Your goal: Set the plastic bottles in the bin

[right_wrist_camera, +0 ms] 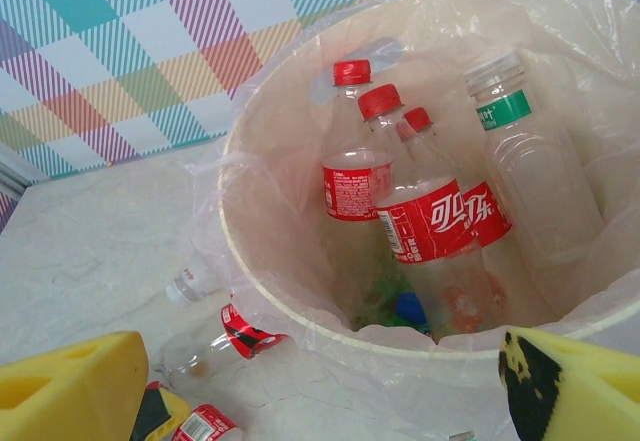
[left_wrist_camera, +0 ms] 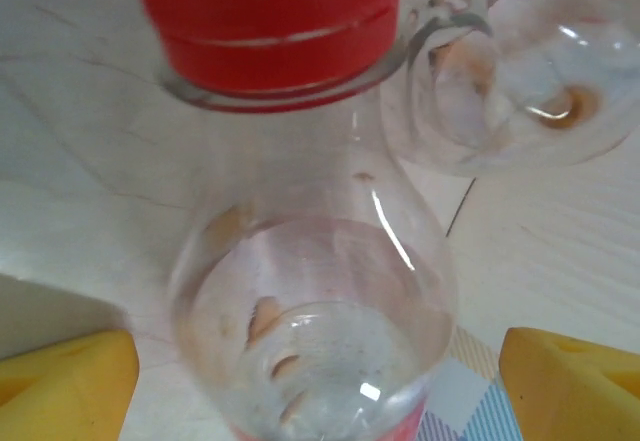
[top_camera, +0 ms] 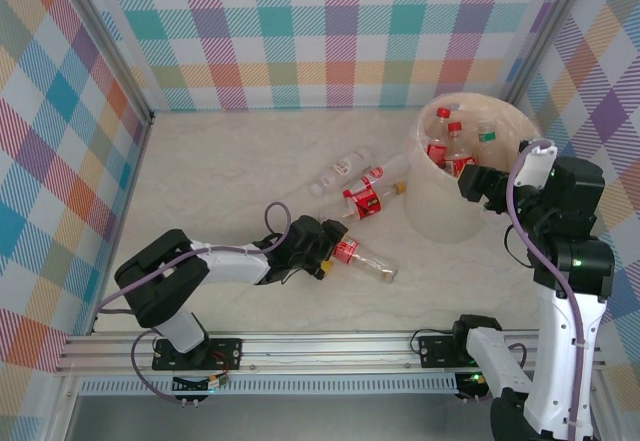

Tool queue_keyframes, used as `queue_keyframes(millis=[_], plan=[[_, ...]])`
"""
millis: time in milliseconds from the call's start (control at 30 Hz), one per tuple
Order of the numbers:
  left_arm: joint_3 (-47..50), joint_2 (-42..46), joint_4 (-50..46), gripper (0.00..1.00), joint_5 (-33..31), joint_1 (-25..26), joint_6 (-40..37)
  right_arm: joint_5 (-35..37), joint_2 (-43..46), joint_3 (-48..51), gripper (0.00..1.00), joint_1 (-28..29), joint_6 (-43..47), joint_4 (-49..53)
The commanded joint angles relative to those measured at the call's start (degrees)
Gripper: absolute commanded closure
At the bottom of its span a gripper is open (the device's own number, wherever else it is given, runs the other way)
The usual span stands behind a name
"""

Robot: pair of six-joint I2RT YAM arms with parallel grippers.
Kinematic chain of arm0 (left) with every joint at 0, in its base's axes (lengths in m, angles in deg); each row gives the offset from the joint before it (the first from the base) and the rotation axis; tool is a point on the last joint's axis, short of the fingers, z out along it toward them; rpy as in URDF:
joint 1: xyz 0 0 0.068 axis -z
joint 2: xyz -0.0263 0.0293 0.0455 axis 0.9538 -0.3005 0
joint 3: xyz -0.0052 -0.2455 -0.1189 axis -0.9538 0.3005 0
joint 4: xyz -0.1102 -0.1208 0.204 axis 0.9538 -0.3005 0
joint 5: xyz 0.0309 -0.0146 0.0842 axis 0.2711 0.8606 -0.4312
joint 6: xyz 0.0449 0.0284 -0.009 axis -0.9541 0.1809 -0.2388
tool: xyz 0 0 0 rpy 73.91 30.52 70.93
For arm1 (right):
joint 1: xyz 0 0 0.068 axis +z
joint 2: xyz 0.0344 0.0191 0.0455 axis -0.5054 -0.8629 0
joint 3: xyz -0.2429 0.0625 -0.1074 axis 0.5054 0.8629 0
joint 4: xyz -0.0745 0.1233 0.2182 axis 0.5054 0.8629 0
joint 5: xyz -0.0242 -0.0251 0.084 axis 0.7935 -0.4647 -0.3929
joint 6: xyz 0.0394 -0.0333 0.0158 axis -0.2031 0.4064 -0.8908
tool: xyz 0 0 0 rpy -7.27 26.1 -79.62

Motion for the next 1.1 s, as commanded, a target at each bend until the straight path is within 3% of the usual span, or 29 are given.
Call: queue_keyframes(millis=[0,333,767,867,1067], plan=[[0.8,-4.9,5.6,0.08,-0.5,1.2,2.4,-1.2,0.2,0.3,0.10,0.2,-0.5,-0.4],[2.0,-7.1,7.4,0.26,-1.3,1.9,3.4,-0.8,0.2,-0.1,0.10,0.2,-0.6,0.3],[2.4,-7.0,4.4,0.42,-3.4,2.0,1.7,-1.2,-0.1,-1.0,0.10,0.2,-0.2,0.5],[1.7,-5.0,1.9,0.43,-4.3,2.0,-0.7,-1.5,-0.1,-1.7,0.10,0.2,-0.2,1.0],[-2.1,2.4,-8.8,0.43,-7.7,2.0,-12.8,-3.2,-0.2,-3.9,0.11,0.2,-0.2,1.8]])
